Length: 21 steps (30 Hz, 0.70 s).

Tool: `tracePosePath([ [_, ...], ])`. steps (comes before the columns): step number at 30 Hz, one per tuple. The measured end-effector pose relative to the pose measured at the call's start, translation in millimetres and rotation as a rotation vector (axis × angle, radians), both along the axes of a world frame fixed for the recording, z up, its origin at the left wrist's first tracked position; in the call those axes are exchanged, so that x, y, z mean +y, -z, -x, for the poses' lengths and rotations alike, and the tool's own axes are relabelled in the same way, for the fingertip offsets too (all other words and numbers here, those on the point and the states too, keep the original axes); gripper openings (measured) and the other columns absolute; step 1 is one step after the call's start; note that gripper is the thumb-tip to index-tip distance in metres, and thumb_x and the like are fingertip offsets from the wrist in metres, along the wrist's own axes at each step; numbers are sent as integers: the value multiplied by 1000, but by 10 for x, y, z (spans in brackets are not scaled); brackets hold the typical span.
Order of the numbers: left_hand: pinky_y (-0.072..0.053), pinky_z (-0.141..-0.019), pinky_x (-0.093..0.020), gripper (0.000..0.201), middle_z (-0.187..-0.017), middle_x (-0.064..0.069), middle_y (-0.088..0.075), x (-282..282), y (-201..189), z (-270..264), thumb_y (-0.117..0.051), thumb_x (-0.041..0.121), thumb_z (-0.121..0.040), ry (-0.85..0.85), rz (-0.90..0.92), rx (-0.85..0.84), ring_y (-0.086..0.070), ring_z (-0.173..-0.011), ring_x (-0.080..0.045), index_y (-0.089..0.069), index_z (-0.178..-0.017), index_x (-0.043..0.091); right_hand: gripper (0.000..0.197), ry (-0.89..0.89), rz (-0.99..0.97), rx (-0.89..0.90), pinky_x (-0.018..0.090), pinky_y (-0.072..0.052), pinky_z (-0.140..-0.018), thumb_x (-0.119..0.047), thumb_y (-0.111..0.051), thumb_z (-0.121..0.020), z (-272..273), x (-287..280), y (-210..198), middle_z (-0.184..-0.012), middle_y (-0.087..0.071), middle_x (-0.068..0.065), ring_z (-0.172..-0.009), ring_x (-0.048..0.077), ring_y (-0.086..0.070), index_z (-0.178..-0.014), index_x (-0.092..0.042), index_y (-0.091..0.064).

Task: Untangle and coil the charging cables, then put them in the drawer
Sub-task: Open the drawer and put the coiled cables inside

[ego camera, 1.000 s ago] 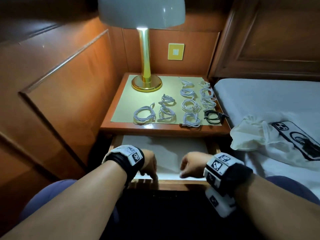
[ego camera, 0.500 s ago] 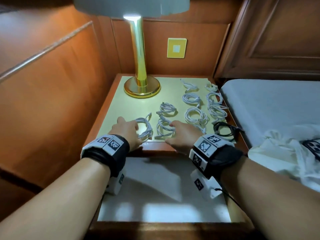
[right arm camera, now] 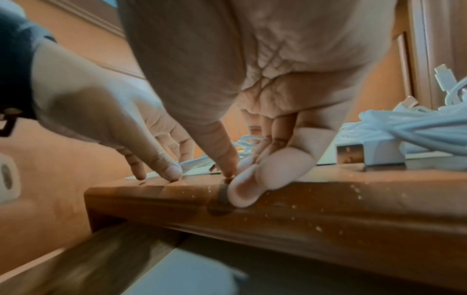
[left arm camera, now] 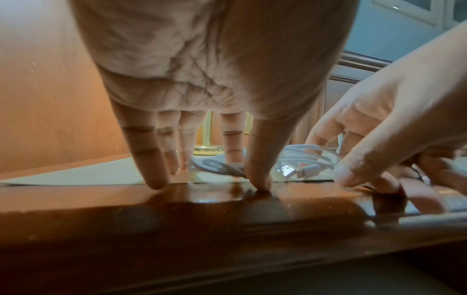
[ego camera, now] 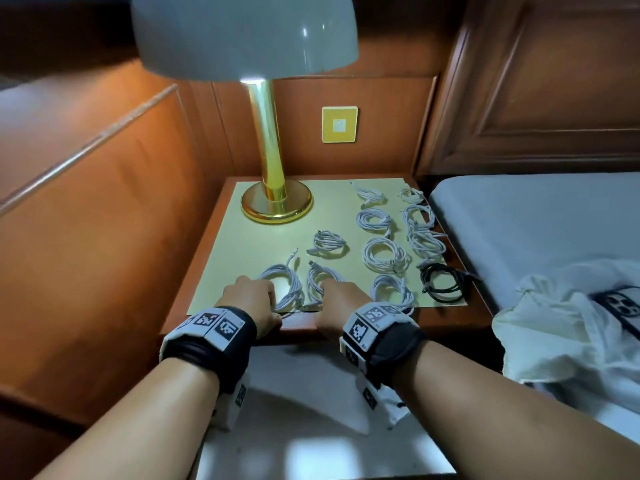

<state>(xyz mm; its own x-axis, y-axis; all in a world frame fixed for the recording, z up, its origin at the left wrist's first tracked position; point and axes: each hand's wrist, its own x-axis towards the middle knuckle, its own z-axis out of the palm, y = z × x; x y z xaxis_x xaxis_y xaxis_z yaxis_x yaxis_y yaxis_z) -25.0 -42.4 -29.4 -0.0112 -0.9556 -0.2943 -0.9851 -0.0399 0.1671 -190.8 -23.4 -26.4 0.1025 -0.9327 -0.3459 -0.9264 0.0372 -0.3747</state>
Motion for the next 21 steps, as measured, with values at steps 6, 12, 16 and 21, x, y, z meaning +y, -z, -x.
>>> tracePosePath([
  [6, -51, -74, -28, 25, -95, -1, -65, 86, -51, -87, -80, 33, -81, 35, -3, -17, -62, -87, -20, -58, -70, 25, 6, -1, 48, -1, 27, -35, -51, -10, -55, -93, 20, 115, 79, -83, -56, 7, -67, 21, -52, -99, -10, -56],
  [12, -37, -53, -21, 19, -85, 3, -67, 441, -199, -274, -83, 31, -81, 136, -108, -40, -58, -75, -13, -67, -80, 20, 20, -88, 20, 17, 29, -42, -75, -21, -61, -95, 133, 277, -19, -111, -66, 12, -103, 30, -63, -111, -11, -63],
  [16, -37, -54, -24, 28, -78, 4, -65, 715, -268, -496, -86, 35, -76, 147, -151, -53, -60, -77, -15, -62, -70, 21, 21, -149, 37, 10, 23, -38, -72, -28, -67, -94, 194, 502, -226, -102, -64, 1, -93, 18, -57, -110, -15, -65],
  [21, -38, -56, -24, 31, -84, 2, -67, 1003, -245, -725, -87, 41, -71, 193, -301, -101, -58, -77, -15, -68, -80, 18, 10, -198, -99, -135, 10, -38, -47, -22, -71, -91, 235, 836, -294, -66, -68, -8, -59, 6, -63, -88, -13, -67],
])
